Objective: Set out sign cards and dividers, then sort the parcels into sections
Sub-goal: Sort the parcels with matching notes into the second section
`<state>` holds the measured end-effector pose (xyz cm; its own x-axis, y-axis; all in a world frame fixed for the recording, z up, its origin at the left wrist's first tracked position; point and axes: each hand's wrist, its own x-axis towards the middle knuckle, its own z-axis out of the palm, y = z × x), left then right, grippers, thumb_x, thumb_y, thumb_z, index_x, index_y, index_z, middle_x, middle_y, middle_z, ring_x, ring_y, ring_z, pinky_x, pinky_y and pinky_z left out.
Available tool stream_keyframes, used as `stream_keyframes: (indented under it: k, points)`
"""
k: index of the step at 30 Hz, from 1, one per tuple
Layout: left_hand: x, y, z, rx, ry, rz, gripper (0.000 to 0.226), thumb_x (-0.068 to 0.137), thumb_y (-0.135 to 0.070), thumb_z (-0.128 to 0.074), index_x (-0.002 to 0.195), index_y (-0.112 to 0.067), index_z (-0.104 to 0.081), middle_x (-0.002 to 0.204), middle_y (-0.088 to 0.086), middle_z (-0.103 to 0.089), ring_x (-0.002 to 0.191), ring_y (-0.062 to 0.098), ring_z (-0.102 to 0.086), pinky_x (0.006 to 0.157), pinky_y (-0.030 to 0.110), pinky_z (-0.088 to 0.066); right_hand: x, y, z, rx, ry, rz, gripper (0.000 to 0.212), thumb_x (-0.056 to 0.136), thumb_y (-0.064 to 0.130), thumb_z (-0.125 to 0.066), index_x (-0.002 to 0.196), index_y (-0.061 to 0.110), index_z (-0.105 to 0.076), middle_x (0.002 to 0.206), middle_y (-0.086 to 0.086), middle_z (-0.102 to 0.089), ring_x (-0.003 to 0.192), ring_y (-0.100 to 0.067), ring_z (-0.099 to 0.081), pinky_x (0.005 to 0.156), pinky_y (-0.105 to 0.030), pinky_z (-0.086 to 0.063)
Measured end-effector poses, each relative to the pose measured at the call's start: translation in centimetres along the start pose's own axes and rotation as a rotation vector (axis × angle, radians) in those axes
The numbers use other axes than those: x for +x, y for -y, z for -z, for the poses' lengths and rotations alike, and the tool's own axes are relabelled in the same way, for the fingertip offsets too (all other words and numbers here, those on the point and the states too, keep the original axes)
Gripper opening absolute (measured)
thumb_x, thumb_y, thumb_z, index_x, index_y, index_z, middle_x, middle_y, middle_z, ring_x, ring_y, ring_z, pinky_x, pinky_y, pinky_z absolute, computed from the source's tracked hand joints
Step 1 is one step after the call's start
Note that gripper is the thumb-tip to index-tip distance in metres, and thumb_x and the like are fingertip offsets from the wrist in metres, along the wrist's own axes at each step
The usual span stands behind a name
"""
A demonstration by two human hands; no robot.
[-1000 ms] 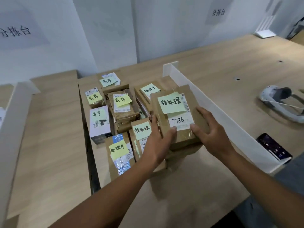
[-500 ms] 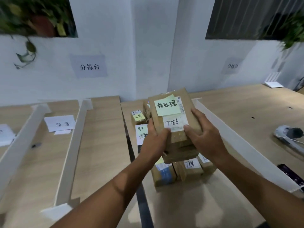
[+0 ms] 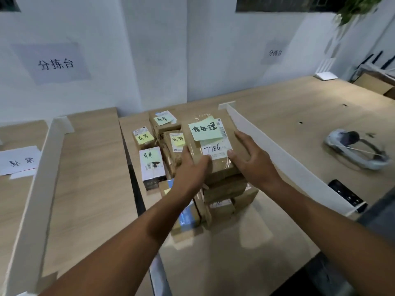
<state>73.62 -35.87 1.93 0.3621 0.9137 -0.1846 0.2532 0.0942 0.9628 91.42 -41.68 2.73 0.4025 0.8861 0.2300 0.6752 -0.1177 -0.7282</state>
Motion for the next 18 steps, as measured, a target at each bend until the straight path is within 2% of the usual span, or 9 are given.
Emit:
stream_keyframes:
  k: [3, 5, 6, 9, 11, 12, 14, 16, 18]
  points:
    - [3.6, -0.2, -4.3, 0.008, 0.023, 0.022, 0.082, 0.083, -0.058, -0.052, 0.155, -0.043, -0.017, 0.141, 0.0, -0.056, 0.116, 0.025, -0.06, 0.095, 0.046, -0.056, 3.0, -4.3, 2.0, -0.007, 0.019, -0.029, 0.063, 0.097, 0.047, -0.062, 0.154, 0.036, -0.037, 0.152, 0.009, -0.048, 0.127, -0.012, -0.052, 0.101, -0.032, -0.052]
    - [5.4, 0.0, -7.2, -0.009, 0.028, 0.038, 0.077, 0.084, -0.054, -0.053, 0.152, -0.046, -0.018, 0.134, -0.007, -0.06, 0.108, 0.015, -0.063, 0.072, 0.028, -0.06, 4.4, -7.2, 2.9, -0.015, 0.028, -0.052, 0.062, 0.097, 0.046, -0.061, 0.154, 0.036, -0.037, 0.151, 0.009, -0.049, 0.124, -0.01, -0.053, 0.095, -0.025, -0.053]
    - [6.1, 0.3, -8.5, -0.01, 0.022, 0.042, 0.076, 0.086, -0.05, -0.054, 0.152, -0.046, -0.017, 0.127, -0.011, -0.062, 0.103, 0.01, -0.064, 0.066, 0.025, -0.058, 4.8, -8.5, 3.1, -0.013, 0.036, -0.063, 0.062, 0.098, 0.045, -0.061, 0.154, 0.036, -0.037, 0.151, 0.009, -0.049, 0.126, -0.011, -0.053, 0.097, -0.027, -0.053]
    - [7.8, 1.0, -12.2, 0.017, -0.023, 0.047, 0.081, 0.092, -0.038, -0.054, 0.158, -0.041, -0.008, 0.117, -0.011, -0.063, 0.095, 0.015, -0.066, 0.078, 0.036, -0.052, 5.6, -11.9, 2.9, 0.019, 0.042, -0.094, 0.062, 0.098, 0.037, -0.062, 0.155, 0.033, -0.036, 0.151, 0.008, -0.05, 0.132, -0.015, -0.052, 0.105, -0.042, -0.052]
    - [8.1, 1.3, -13.9, 0.066, -0.059, 0.035, 0.082, 0.094, -0.039, -0.052, 0.159, -0.04, -0.002, 0.121, -0.01, -0.059, 0.088, 0.014, -0.064, 0.074, 0.036, -0.05, 5.6, -13.3, 2.8, 0.05, 0.021, -0.119, 0.062, 0.097, 0.035, -0.062, 0.154, 0.034, -0.038, 0.146, 0.008, -0.054, 0.127, -0.014, -0.056, 0.099, -0.042, -0.055]
    - [8.0, 1.4, -14.4, 0.082, -0.07, 0.027, 0.081, 0.094, -0.04, -0.051, 0.159, -0.04, -0.001, 0.123, -0.015, -0.056, 0.087, 0.012, -0.064, 0.074, 0.038, -0.052, 5.4, -13.9, 2.9, 0.06, 0.012, -0.128, 0.061, 0.097, 0.036, -0.062, 0.154, 0.035, -0.038, 0.145, 0.009, -0.055, 0.125, -0.013, -0.057, 0.097, -0.041, -0.057]
    - [7.4, 1.6, -15.2, 0.083, -0.057, 0.029, 0.081, 0.092, -0.043, -0.05, 0.157, -0.044, -0.002, 0.123, -0.02, -0.058, 0.09, 0.011, -0.065, 0.079, 0.043, -0.057, 4.9, -14.8, 3.6, 0.059, 0.01, -0.125, 0.062, 0.095, 0.043, -0.06, 0.152, 0.037, -0.039, 0.146, 0.012, -0.054, 0.125, -0.011, -0.057, 0.096, -0.042, -0.058]
    - [6.5, 1.6, -15.8, 0.084, -0.032, 0.062, 0.083, 0.086, -0.047, -0.047, 0.156, -0.045, -0.003, 0.109, -0.015, -0.064, 0.087, 0.009, -0.064, 0.078, 0.039, -0.054, 4.3, -15.5, 4.8, 0.048, 0.028, -0.126, 0.064, 0.09, 0.052, -0.056, 0.151, 0.04, -0.04, 0.147, 0.014, -0.053, 0.13, -0.011, -0.055, 0.097, -0.044, -0.057]
    - [5.6, 1.7, -16.5, 0.091, -0.021, 0.11, 0.084, 0.084, -0.045, -0.045, 0.157, -0.036, -0.005, 0.103, -0.009, -0.06, 0.084, 0.009, -0.061, 0.076, 0.038, -0.051, 3.8, -16.1, 5.6, 0.037, 0.06, -0.129, 0.065, 0.087, 0.055, -0.053, 0.149, 0.041, -0.042, 0.146, 0.016, -0.054, 0.129, -0.009, -0.056, 0.096, -0.043, -0.058]
